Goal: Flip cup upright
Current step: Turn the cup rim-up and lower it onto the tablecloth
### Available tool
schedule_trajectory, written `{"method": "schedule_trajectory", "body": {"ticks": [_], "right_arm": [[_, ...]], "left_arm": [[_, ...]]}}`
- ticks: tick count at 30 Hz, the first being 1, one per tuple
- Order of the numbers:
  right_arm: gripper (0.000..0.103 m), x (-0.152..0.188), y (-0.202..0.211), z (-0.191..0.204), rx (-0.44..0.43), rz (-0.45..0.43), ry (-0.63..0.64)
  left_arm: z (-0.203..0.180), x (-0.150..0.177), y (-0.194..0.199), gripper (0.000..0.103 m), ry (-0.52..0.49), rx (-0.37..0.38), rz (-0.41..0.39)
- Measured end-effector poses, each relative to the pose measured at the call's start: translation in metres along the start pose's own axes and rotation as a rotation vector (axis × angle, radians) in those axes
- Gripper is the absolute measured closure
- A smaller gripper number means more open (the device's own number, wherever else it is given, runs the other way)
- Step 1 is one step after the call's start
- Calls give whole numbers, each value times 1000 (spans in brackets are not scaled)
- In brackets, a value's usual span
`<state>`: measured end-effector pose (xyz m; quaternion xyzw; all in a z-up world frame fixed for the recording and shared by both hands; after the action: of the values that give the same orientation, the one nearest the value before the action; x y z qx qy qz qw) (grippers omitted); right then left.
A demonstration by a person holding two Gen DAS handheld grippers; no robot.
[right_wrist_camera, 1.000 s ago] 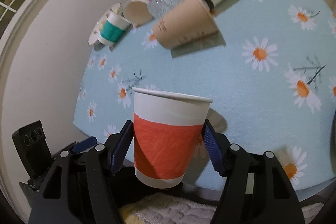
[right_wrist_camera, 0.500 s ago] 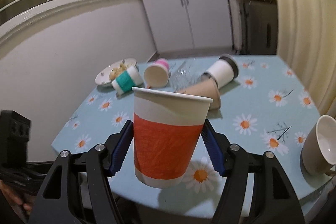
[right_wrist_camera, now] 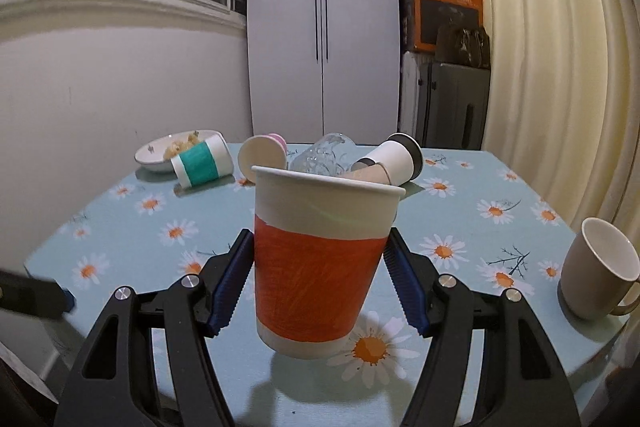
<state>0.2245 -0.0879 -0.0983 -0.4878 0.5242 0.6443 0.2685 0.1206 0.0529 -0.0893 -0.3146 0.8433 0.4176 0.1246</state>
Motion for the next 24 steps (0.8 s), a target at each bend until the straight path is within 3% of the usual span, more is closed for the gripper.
{"method": "schedule_trajectory", "body": {"ticks": [24], "right_arm": [[37,31,5,16,8,9,91]], "left_arm": [[4,2,-1,24,-21,-58,-7]]}}
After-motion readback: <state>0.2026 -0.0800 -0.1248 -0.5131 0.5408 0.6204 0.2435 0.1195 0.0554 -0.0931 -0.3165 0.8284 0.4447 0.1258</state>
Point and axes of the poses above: each gripper's, at about its wrist camera, not at the fingertips, and y roughly against the way its jaws point, z to its left, x to its underside, the point moved 7 cm from there along -y, roughly the way its jaws point, and after that the axes turned 5 degrees about x, right-handed, at the moved point
